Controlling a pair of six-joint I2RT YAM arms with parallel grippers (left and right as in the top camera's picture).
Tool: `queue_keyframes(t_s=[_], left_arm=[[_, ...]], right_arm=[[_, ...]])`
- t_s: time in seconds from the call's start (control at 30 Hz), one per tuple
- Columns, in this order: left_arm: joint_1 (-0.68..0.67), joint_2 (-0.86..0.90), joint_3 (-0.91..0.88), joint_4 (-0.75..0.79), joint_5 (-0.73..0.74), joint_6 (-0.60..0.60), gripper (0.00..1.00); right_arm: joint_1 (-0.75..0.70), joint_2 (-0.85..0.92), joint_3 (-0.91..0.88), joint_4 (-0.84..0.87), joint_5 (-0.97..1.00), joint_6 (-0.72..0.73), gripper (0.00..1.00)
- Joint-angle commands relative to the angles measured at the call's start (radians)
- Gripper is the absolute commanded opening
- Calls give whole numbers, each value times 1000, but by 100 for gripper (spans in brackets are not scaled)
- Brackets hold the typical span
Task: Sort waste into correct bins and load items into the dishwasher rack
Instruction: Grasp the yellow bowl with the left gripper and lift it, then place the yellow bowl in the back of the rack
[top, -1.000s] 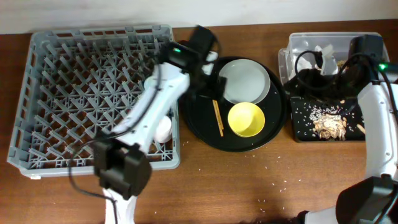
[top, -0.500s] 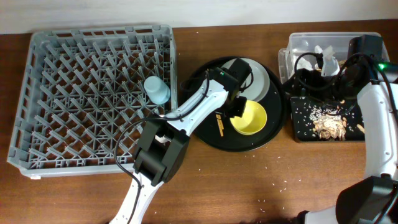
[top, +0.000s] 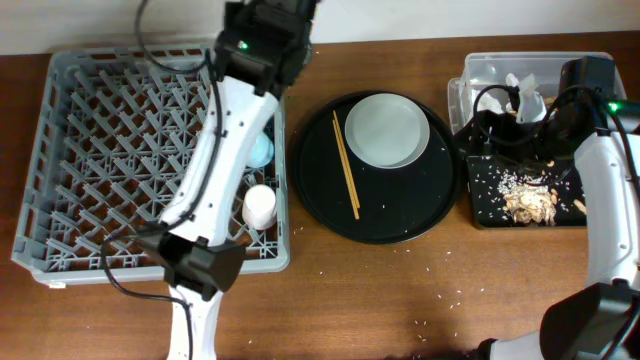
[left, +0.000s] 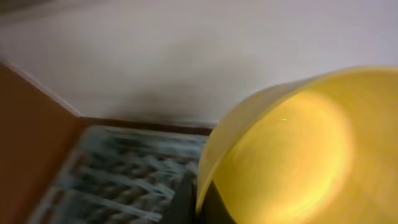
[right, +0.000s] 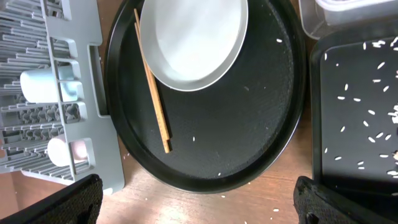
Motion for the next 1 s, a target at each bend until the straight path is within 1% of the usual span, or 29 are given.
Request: queue_keyframes(t_s=[0.0,0.03,0.1,0.13,0.33,0.4,0.5,0.73,0.8,0.87,0.97], left_arm=[[64,108,-30,67,-305,68,1],[72,144,-31,92,-381,68,1],[80,214,-31,129,-455,69,1],[89,259,-31,144,-463,69,1],[94,405,-31,162,-475,68,0],[105,435,-31,161,-547,68,0],[124,438,-31,162,-600,68,0],[84,438,-31,118,-566,60,0],[73,438,-31,80,-507,60,0],[71,438,-31,41,-400,60,0],[71,438,-31,25,-372,60,1]], right_arm=[[1,2,-3,0,8,-10,99],[1,2,-3,0,8,-11,98],[1,2,-3,0,8,-10,99],[1,3,-3,0,8,-10,98],[1,2,-3,0,8,-10,99],[1,2,-3,0,8,-10,99],[1,3,-3,0,8,-10,99],[1,2,-3,0,8,-11,98],[1,2,-3,0,8,-11,98],[1,3,-3,0,8,-10,98],[1,3,-3,0,8,-10,99]])
